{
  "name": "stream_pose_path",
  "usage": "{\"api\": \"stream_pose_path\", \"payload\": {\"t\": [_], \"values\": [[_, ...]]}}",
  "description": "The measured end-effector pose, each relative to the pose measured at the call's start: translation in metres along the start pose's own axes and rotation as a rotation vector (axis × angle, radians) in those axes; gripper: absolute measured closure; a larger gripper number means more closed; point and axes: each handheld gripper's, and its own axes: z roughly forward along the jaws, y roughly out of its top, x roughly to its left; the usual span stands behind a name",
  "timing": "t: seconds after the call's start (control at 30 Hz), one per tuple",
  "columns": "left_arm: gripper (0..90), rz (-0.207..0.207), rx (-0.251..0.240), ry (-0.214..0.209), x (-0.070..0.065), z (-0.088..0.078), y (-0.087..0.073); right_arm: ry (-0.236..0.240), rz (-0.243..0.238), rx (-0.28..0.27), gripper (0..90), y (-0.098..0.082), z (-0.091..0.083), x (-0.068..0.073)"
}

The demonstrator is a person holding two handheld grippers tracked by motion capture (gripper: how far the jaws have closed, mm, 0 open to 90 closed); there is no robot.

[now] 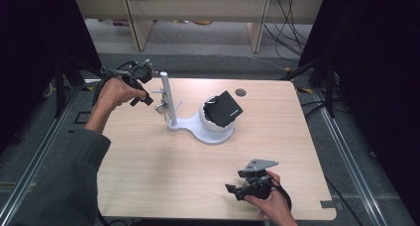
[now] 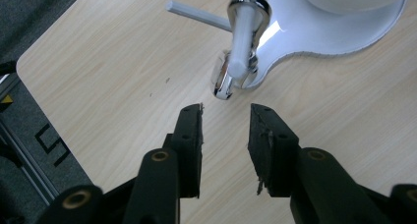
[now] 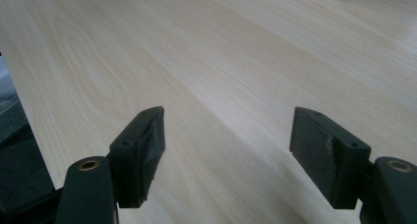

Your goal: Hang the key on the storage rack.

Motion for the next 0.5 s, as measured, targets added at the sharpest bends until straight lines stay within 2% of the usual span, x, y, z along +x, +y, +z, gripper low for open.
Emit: {"api": "stream_pose_path", "payload": {"t": [0.1,0.17,0.27,0.3,0.5], "values": [[63.1,0.01,-0.006,-0.001,0.0,0.001,-0.008,-0.009,0.028,0.0,30.5,0.0,-0.002,0.0],[61.5,0.012,0.001,-0.004,0.001,0.002,-0.014,-0.01,0.017,-0.012,30.5,0.001,-0.003,-0.001],[57.5,0.009,-0.022,-0.012,0.0,0.005,-0.024,-0.016,0.017,-0.018,30.4,0.001,-0.002,-0.002],[55.9,0.017,-0.013,-0.012,0.0,0.005,-0.026,-0.015,0.015,-0.016,30.4,0.001,-0.003,-0.002],[47.5,0.013,-0.039,-0.035,-0.009,0.008,-0.039,-0.016,0.014,-0.015,30.3,0.001,-0.002,-0.002]]}}
